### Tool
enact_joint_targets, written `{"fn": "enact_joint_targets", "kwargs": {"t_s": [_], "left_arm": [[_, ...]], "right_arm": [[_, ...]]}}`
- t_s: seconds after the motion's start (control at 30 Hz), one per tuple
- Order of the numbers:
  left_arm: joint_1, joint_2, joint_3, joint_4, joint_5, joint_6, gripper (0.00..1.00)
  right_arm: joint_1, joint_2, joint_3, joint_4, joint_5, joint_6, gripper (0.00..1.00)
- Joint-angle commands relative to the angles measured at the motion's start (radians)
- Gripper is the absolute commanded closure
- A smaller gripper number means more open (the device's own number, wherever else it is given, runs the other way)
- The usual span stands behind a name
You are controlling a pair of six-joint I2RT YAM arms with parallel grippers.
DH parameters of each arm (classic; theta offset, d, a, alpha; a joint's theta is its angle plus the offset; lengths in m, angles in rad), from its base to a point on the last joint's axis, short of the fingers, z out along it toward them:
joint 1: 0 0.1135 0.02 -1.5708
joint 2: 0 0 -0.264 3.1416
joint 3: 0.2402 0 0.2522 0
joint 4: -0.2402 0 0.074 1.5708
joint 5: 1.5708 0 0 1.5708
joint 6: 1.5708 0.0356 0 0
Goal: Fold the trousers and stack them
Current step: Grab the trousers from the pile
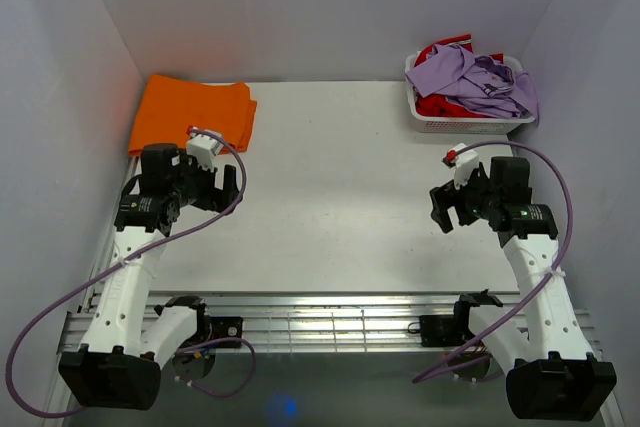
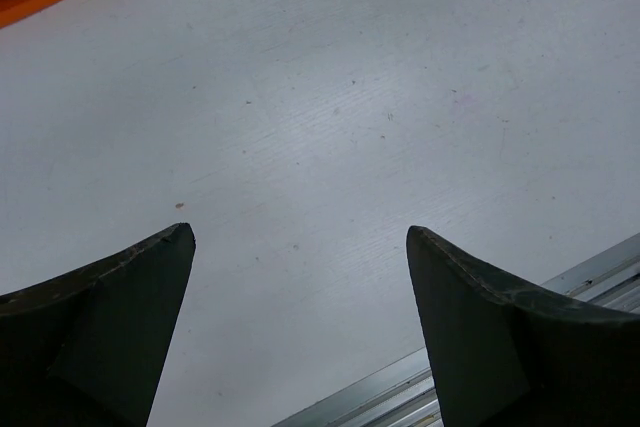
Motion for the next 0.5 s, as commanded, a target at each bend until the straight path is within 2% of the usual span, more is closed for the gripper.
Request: {"fn": "enact_joint_targets", "kwargs": {"t_s": [0.0, 0.23, 0.37, 0.47], "left_arm": [[0.0, 0.001, 0.053, 0.021, 0.047, -0.015, 0.02], [0.0, 0.069, 0.121, 0.054, 0.103, -0.026, 0.02], [0.001, 0.118, 0.184, 0.087, 0.111, -0.049, 0.02], [0.001, 0.17, 0.234, 0.09, 0.172, -0.066, 0.02]], "right_arm": [[0.0, 0.006, 0.045, 0.028, -0.016, 0.035, 0.1], [0.0, 0.143, 0.172, 0.085, -0.022, 0.077, 0.1], [0.0, 0.314, 0.312, 0.137, 0.01, 0.109, 0.1], [0.0, 0.467, 0.471, 0.186, 0.069, 0.166, 0.1]]}}
